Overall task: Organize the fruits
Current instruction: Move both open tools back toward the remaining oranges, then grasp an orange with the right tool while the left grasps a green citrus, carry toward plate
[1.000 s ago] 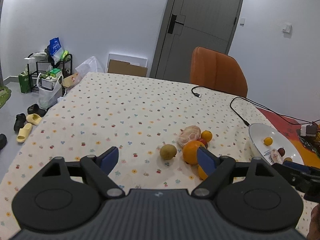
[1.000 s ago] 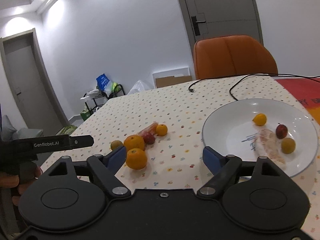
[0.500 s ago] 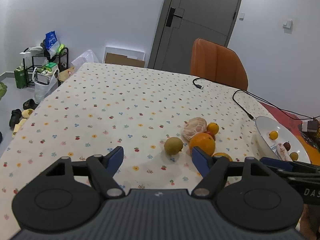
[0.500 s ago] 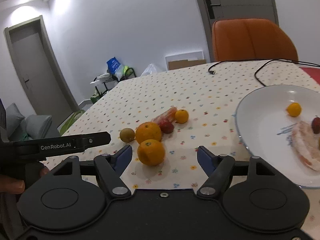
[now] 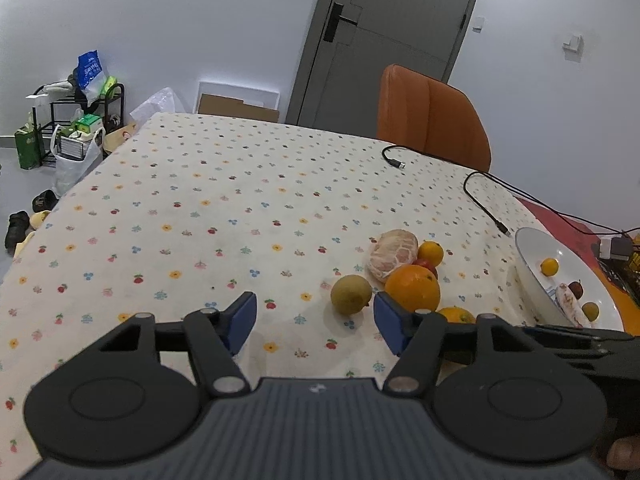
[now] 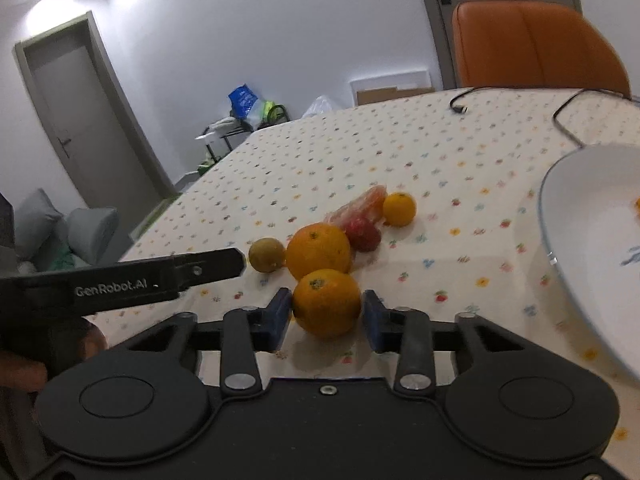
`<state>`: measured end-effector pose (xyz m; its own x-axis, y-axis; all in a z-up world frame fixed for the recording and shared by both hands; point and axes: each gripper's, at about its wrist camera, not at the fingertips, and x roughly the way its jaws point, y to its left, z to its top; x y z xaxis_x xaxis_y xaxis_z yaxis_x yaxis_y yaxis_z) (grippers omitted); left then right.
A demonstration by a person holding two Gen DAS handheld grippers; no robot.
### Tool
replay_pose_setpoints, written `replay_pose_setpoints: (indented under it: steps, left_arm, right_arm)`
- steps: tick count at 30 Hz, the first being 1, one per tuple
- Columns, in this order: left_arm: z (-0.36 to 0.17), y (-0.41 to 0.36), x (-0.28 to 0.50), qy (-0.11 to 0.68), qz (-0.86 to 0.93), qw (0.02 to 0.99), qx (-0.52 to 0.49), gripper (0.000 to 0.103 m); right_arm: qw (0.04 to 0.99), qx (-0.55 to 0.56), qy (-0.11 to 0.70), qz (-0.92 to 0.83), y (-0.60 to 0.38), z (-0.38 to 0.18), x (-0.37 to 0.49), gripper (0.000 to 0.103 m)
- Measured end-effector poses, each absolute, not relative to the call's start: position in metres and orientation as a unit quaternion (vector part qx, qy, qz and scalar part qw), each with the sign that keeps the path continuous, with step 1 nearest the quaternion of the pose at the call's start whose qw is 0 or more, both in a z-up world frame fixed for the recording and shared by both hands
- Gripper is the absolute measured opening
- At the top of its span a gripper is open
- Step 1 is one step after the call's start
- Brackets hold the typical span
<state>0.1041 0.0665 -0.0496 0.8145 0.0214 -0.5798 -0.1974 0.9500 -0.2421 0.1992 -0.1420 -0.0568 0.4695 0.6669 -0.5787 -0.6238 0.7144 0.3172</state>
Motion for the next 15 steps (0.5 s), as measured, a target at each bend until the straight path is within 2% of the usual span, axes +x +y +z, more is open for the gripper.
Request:
replay_pose_setpoints:
  steps: [7,15]
  left_arm:
    - [-0.046,0.064,0.114,0.296,0.053,0.943,-0.146,0.060]
    - [-0.051,0.056,0.128,0.301,0.051,0.943,-0.133,0.043]
  right_arm:
    - [0.868,0.039,0.338,0.361,-0.156,-0.046,0.196,0.036]
    - [0.879,0.038,0.332,0.341,-0.171,-0.040,0.196,0.036]
